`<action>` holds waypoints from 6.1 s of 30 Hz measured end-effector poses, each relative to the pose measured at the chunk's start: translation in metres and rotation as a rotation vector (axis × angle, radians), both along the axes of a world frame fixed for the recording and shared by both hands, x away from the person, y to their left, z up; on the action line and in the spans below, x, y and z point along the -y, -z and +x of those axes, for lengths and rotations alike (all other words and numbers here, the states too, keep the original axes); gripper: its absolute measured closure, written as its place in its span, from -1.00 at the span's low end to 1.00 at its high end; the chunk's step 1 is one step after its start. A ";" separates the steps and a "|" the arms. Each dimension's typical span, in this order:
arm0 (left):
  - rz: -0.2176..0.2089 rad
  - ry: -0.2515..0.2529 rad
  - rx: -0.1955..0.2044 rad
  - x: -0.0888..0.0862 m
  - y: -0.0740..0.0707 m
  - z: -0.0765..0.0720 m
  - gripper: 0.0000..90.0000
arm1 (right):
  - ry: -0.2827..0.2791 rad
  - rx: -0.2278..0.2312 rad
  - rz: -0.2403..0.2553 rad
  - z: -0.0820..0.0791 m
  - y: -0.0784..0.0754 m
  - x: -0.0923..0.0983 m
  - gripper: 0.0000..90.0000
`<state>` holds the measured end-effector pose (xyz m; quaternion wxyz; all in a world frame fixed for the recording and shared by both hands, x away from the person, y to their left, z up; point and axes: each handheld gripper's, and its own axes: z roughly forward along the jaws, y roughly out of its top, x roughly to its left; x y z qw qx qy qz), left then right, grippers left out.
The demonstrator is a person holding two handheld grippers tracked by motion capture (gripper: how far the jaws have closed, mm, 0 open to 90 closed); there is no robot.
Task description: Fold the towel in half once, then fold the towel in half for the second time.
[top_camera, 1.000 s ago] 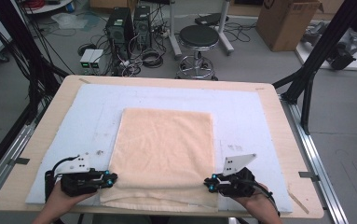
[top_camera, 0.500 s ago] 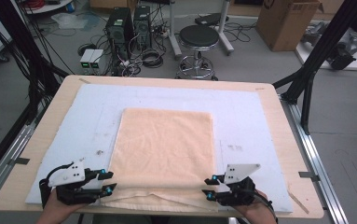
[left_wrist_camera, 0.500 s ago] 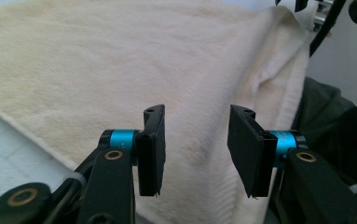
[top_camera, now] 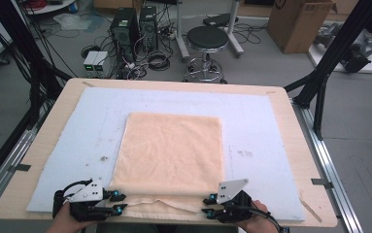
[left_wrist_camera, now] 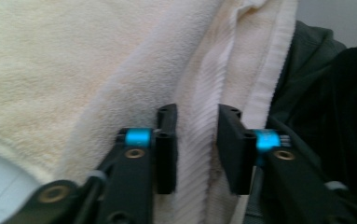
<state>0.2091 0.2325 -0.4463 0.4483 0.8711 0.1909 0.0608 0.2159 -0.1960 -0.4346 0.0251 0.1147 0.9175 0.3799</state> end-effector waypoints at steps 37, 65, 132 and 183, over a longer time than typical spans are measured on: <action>-0.077 -0.056 0.019 -0.005 -0.010 -0.005 0.29 | 0.076 -0.069 0.080 0.015 -0.005 0.016 0.34; -0.164 -0.224 0.037 -0.009 -0.023 0.037 -0.05 | 0.280 -0.024 0.190 0.070 -0.019 0.023 -0.24; -0.135 -0.582 -0.002 -0.013 -0.047 0.238 0.20 | 0.493 -0.008 0.144 0.240 -0.058 0.030 -0.17; -0.146 -0.656 0.053 -0.011 -0.058 0.274 0.84 | 0.610 -0.096 0.148 0.291 -0.061 0.024 0.89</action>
